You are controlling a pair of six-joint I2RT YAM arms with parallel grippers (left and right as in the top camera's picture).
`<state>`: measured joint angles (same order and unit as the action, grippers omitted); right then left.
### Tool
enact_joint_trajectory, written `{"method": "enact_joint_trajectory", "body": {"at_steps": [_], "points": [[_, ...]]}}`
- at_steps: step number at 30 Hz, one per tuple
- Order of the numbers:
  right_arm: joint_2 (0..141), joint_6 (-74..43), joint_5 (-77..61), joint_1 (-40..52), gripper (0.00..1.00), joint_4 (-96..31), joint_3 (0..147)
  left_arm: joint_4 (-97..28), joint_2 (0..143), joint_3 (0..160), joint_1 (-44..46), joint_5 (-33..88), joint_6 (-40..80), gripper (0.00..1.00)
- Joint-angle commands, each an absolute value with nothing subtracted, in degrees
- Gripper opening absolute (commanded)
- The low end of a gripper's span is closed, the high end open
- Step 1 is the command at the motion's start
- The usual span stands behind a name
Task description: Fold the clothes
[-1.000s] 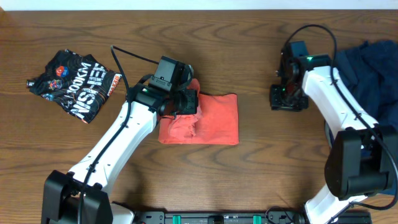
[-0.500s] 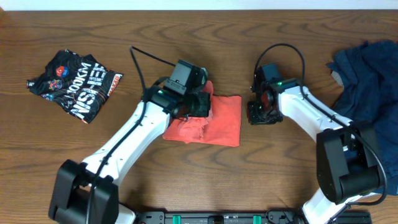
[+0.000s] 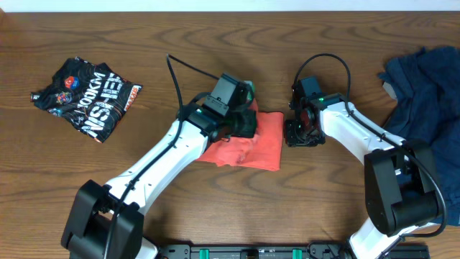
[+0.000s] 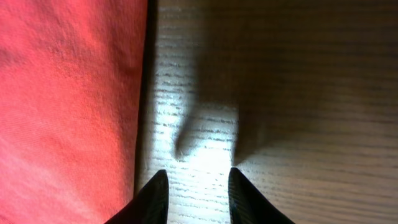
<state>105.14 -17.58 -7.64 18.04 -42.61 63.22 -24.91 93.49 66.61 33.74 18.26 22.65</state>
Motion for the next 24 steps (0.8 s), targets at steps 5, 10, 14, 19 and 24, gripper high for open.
{"method": "enact_joint_trajectory", "body": {"at_steps": [5, 10, 14, 19, 24], "points": [[103.37, -16.45, -6.39, 17.30, 0.39, -44.49, 63.33, -20.73, 92.44, 67.53, 33.19, 20.34, 23.57, 0.49], [99.72, -15.46, -6.96, 13.69, 0.40, -49.54, 67.96, -24.10, 89.58, 67.53, 26.52, 20.32, 22.35, 0.49], [96.40, -9.96, -16.56, 12.34, 0.40, -52.12, 73.87, -27.33, 89.73, 67.51, 20.71, 19.81, 22.33, 0.49], [95.20, -4.12, -37.28, 14.35, 0.40, -50.19, 76.03, -29.28, 91.31, 66.94, 16.36, 14.63, 22.35, 0.49], [97.76, -4.16, -38.17, 20.18, 0.43, -50.30, 75.66, -29.47, 93.97, 65.73, 15.84, 14.28, 22.33, 0.49]]}}
